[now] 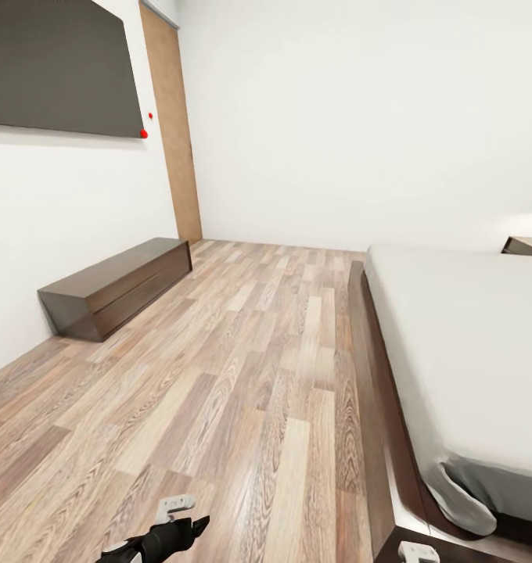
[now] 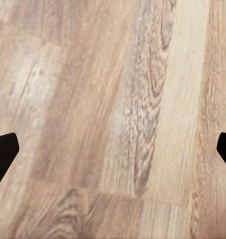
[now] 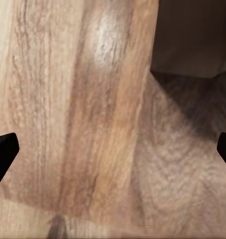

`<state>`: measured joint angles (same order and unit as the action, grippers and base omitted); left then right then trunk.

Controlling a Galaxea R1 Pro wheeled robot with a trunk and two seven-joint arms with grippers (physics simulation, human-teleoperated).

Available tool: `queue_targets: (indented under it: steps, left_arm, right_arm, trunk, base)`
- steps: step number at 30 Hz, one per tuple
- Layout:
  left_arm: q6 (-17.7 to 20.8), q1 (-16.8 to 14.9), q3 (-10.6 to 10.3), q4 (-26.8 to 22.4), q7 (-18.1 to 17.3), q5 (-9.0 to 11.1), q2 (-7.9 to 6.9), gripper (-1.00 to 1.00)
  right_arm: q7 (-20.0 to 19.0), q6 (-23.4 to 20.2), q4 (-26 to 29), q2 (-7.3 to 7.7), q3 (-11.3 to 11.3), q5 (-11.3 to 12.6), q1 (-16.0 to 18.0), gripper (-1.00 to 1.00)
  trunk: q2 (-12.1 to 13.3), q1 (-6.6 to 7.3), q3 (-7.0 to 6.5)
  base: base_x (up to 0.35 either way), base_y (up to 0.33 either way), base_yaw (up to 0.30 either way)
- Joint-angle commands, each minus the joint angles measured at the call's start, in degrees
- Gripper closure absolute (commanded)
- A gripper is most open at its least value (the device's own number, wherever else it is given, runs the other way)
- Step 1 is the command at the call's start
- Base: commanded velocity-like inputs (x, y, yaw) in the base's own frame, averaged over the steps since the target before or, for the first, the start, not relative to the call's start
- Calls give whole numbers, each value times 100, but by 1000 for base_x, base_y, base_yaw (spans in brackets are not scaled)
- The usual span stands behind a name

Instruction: In the bedroom, move the book from the bed onto either nightstand, and place the two sandals side by side next to the bed.

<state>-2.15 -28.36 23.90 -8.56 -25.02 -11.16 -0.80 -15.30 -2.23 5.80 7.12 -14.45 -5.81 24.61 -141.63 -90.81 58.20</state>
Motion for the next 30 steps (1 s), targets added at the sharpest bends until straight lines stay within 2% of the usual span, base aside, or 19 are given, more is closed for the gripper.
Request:
queue_targets:
  steps: [1, 30]
  left_arm:
    - [-22, -3, 44, 5, -20, -61, 0, -100]
    - [-22, -3, 44, 5, -20, -61, 0, -100]
  right_arm:
    - [-25, -23, 9, 0, -49, -60, 0, -100]
    - [-29, -23, 8, 0, -49, -72, 1, -100]
  trunk:
    - [40, 24, -13]
    - [1203, 661, -510]
  base:
    - [0, 0, 0]
    - [0, 0, 0]
